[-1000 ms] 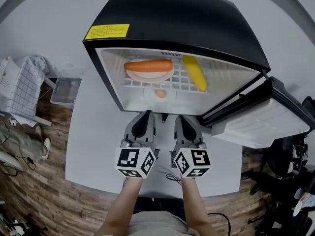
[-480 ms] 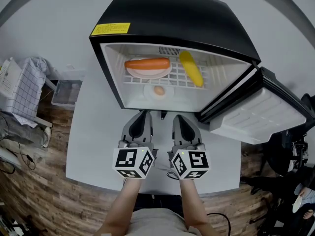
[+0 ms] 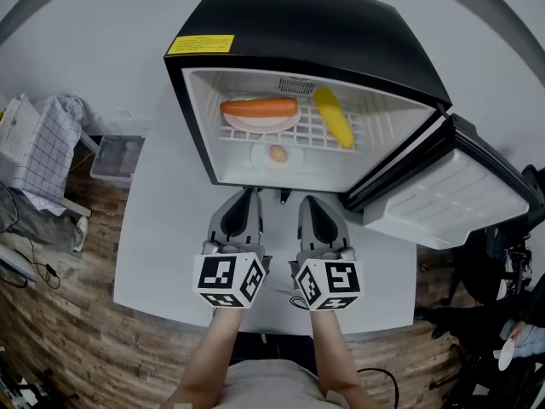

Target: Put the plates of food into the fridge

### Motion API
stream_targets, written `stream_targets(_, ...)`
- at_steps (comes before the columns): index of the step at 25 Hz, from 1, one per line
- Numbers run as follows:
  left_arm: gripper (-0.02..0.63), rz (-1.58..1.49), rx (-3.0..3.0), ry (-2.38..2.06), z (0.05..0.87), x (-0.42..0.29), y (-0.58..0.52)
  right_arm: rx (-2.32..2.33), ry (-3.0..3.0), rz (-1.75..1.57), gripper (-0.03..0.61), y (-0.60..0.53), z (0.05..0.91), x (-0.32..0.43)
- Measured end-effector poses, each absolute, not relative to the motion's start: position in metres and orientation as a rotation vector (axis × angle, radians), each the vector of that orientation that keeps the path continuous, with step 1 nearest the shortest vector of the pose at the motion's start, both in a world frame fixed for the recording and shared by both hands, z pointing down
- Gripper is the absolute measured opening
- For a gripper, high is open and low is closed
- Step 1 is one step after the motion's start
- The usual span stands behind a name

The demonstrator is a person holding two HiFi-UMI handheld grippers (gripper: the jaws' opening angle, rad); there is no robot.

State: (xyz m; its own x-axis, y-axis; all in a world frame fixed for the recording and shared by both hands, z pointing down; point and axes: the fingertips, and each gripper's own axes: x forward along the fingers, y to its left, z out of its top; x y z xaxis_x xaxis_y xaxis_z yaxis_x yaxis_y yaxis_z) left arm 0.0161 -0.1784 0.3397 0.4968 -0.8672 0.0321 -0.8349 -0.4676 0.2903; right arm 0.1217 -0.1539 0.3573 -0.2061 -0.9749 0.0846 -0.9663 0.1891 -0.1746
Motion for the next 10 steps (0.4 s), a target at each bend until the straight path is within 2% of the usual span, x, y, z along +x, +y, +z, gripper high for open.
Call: stream_targets(10,0.008,-0.175,2.462,-1.426,0.3411,0.0191,-0.1769,-1.937,2.382,-0.3,0.012,-0.1544,0.3542,0.1209)
